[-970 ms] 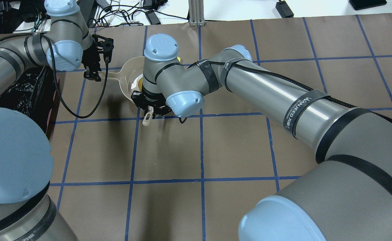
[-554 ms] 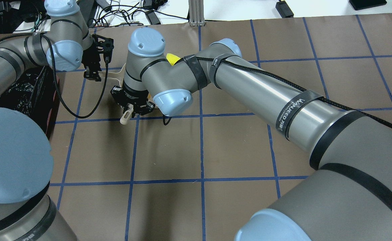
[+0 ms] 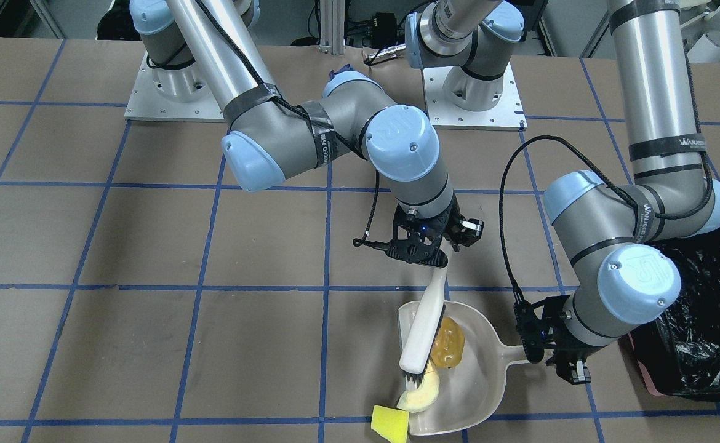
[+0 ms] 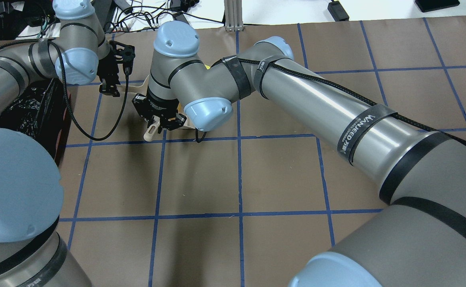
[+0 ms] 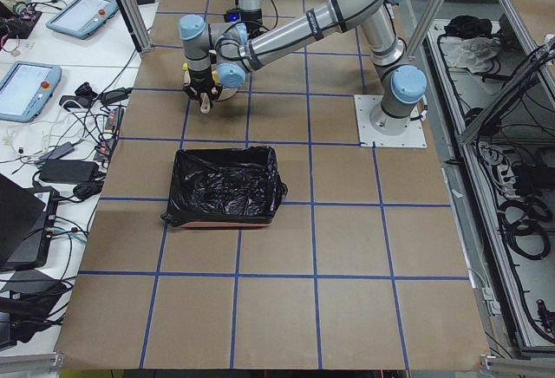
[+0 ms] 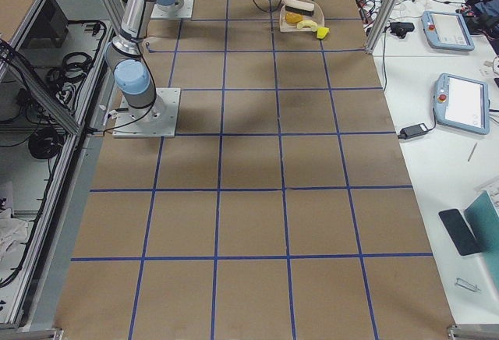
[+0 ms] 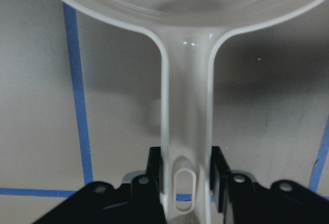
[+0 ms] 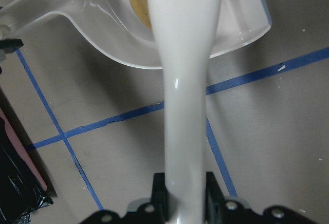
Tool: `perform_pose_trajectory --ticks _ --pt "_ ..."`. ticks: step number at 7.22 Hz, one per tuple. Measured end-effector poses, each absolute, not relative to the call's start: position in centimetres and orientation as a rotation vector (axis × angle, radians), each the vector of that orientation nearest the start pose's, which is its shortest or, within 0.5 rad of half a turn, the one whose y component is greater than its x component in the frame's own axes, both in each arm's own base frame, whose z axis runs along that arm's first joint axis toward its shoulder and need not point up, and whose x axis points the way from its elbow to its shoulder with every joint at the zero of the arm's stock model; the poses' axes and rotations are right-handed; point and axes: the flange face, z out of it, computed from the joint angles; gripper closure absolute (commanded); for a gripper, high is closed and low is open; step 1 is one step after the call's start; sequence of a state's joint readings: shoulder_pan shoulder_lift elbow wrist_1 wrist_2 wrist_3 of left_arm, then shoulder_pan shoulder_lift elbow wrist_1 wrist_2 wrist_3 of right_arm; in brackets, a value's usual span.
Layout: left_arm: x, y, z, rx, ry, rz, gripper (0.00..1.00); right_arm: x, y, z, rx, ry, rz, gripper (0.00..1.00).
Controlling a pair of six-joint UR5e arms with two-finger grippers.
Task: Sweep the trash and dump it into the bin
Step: 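Sweep the potato and peel into the dustpan with the right gripper's brush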
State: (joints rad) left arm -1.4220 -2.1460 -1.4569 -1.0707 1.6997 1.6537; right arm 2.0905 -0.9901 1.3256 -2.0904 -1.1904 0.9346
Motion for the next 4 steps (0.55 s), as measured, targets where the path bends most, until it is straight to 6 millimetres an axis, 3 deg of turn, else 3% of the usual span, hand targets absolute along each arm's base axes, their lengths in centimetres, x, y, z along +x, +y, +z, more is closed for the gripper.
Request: perform_pose_trajectory --ticks 2,4 --pt "-1.8 -69.6 24.9 2.02 2.253 0.115 0.93 47.1 -55.1 33.5 0.473 2.732 0.153 1.0" --pt "-1.9 -69.7 24.7 1.987 2.283 0.117 0.93 43.2 -56.9 33.2 0.295 2.839 0.117 1.0"
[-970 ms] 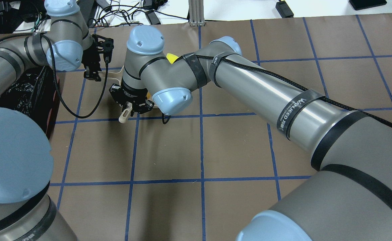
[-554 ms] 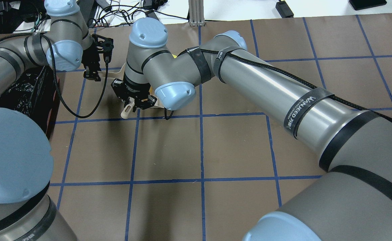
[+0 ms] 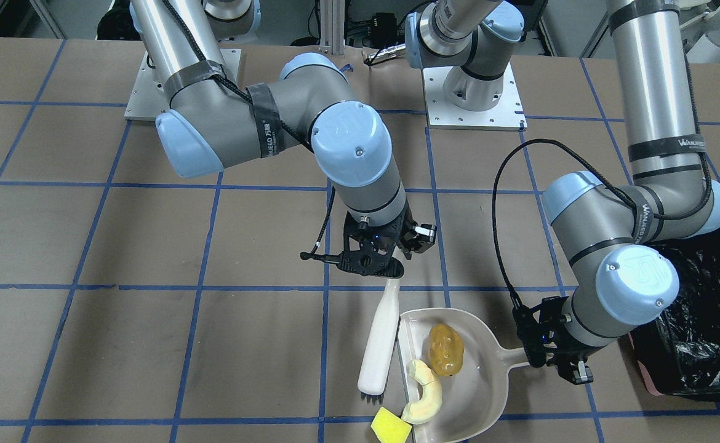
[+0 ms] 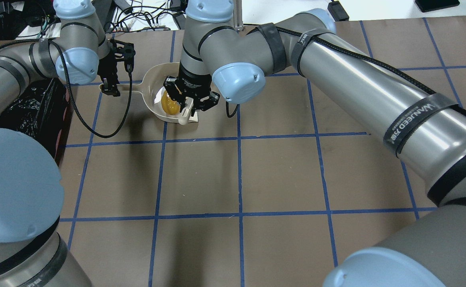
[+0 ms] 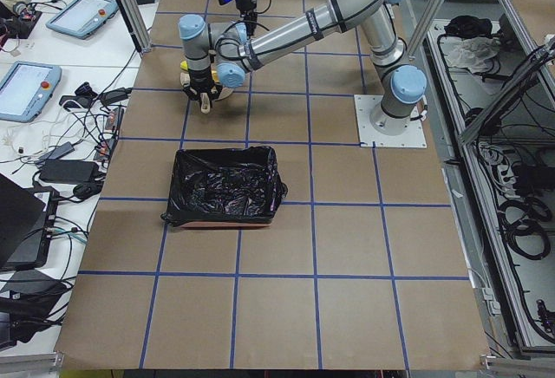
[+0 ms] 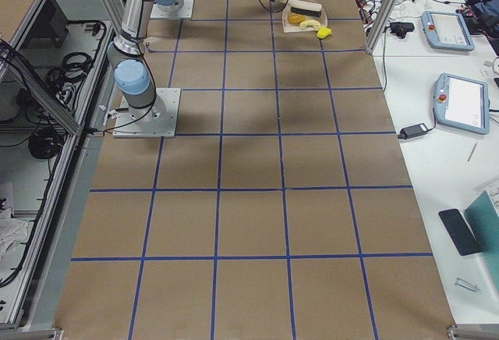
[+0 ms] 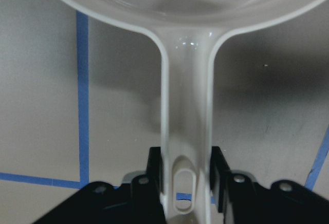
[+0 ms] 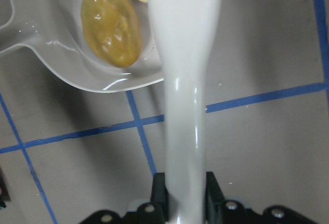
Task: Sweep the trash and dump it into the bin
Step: 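Sweep the yellow sponge piece into the dustpan with the brush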
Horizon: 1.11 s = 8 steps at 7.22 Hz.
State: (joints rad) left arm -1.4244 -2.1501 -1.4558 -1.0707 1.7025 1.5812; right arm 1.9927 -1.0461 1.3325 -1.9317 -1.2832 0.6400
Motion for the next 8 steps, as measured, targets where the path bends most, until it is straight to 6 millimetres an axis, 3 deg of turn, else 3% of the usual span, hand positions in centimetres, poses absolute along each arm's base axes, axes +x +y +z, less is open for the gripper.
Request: perform_pose_trajectory --ticks 2,4,6,8 --pt "-1.9 -69.7 24.4 1.984 2.289 0.123 0.93 40.9 -58.6 31.6 0.131 2.908 0.085 1.0" --pt "-1.9 -69.7 24.2 1.987 2.291 0.126 0.93 39.3 -60.3 28.2 0.016 2.979 0.087 1.0" --pt "-1.8 -69.7 24.2 1.984 2.286 0.135 0.93 38.2 -61.8 25.9 -0.021 3.01 0.094 1.0" --pt "-2.1 -69.7 24.4 1.972 2.257 0.174 0.93 37.2 -63.5 24.8 -0.005 3.013 0.081 1.0"
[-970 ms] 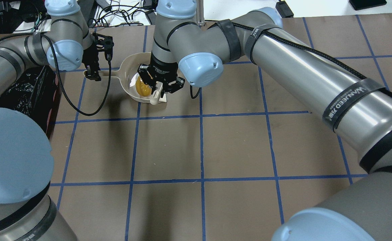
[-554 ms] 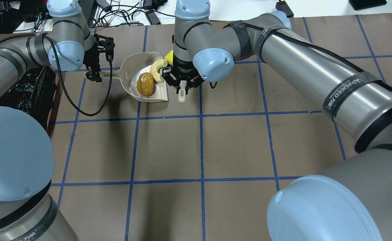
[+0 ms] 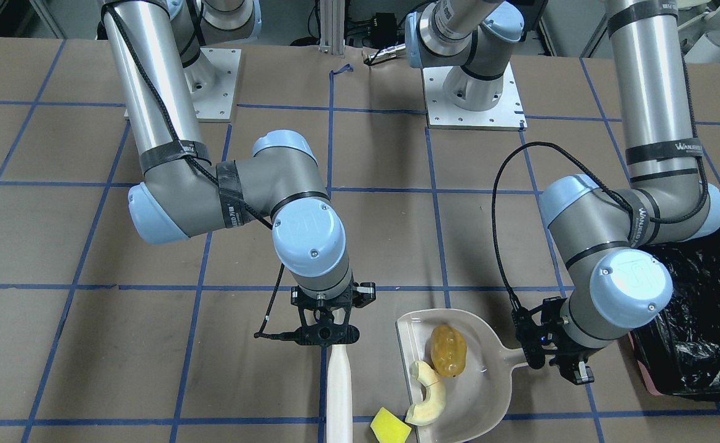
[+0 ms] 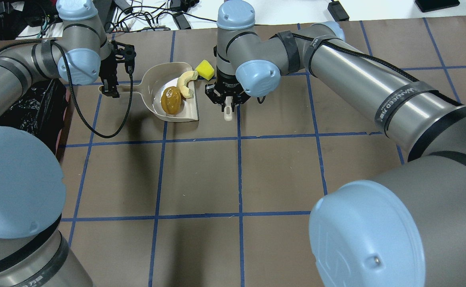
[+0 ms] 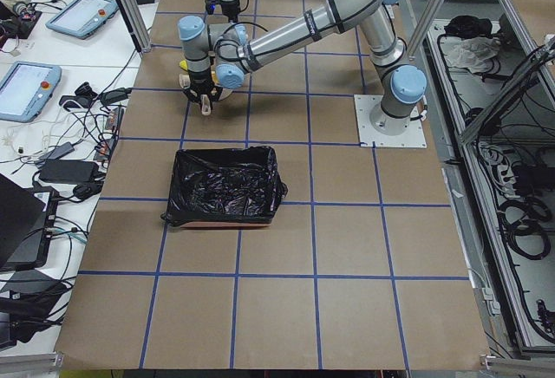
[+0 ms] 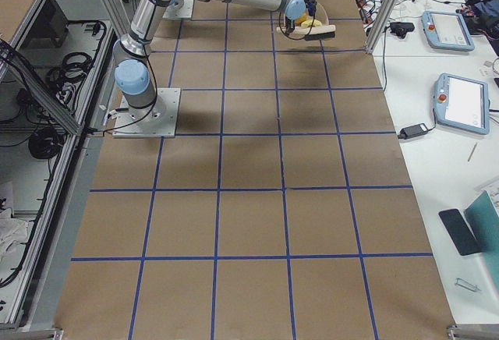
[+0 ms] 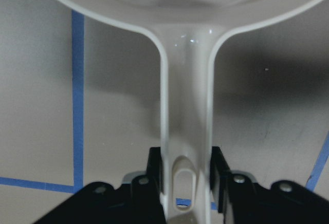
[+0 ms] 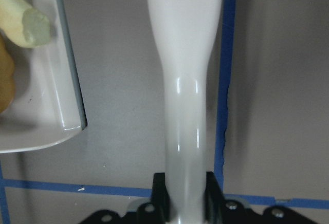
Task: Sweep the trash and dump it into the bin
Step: 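Sweep the yellow sponge piece into the dustpan with the brush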
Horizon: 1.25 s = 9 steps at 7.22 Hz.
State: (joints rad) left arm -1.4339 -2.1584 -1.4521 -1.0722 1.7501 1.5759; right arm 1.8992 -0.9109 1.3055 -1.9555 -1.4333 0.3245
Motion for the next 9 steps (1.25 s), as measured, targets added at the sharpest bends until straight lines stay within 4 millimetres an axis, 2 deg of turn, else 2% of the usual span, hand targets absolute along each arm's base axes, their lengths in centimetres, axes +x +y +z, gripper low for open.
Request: perform_pose_trajectory --ticks 4,9 --pt "-3.4 -69.6 24.4 1.975 2.207 0.223 0.93 37.6 -66.5 24.0 0.014 3.008 0.056 1.0" --pt "-3.5 -69.7 24.1 1.979 2.207 0.228 0.93 38.4 -68.3 22.7 0.04 2.999 0.061 1.0"
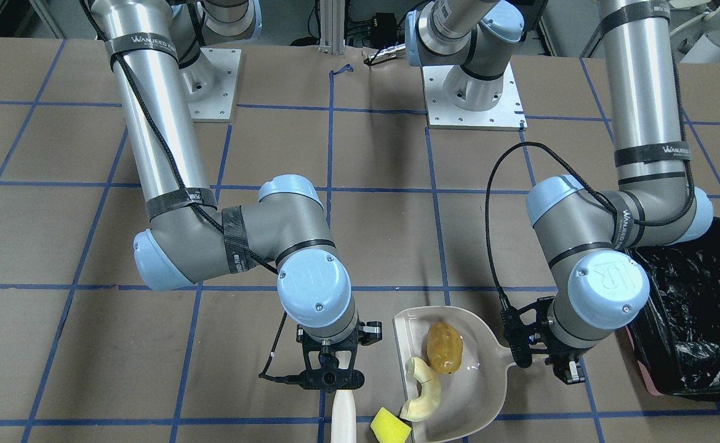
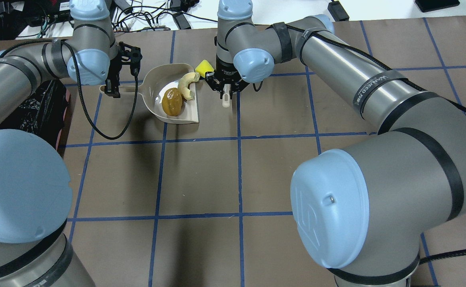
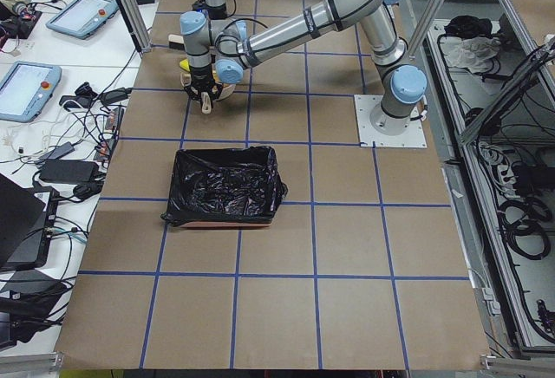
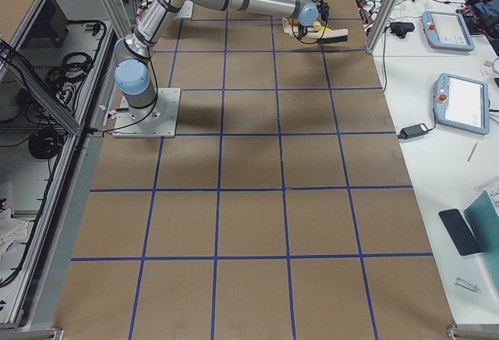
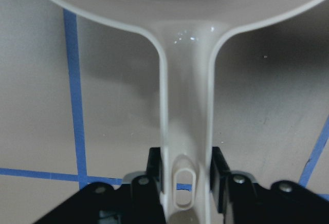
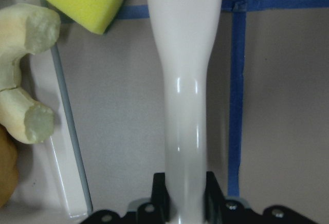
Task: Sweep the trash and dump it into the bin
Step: 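Sweep the yellow sponge piece into the dustpan with the brush, then lift the dustpan with the left gripper while the right gripper carries the brush back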
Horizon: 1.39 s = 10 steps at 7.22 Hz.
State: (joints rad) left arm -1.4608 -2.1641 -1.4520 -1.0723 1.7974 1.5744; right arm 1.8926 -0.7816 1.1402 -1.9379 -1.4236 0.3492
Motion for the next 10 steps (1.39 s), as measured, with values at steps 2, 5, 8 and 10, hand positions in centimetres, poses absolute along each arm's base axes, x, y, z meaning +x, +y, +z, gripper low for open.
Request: perform_pose_trajectory --ticks 2,5,8,10 --pt "-3.5 -69.7 24.0 1.98 2.208 0.229 0.93 39.5 -67.8 22.3 0.057 2.998 0.074 1.0" --pt "-3.6 -69.7 23.9 1.982 2.205 0.23 0.93 43.0 -65.7 21.6 0.013 3.011 0.093 1.0" --pt "-3.7 -69.7 23.9 1.984 2.205 0.228 0.93 46.9 -62.8 21.2 -0.017 3.026 0.11 1.0" --pt "-3.7 -69.7 23.9 1.984 2.205 0.228 0.93 49.6 -60.4 21.3 0.003 3.034 0.144 1.0"
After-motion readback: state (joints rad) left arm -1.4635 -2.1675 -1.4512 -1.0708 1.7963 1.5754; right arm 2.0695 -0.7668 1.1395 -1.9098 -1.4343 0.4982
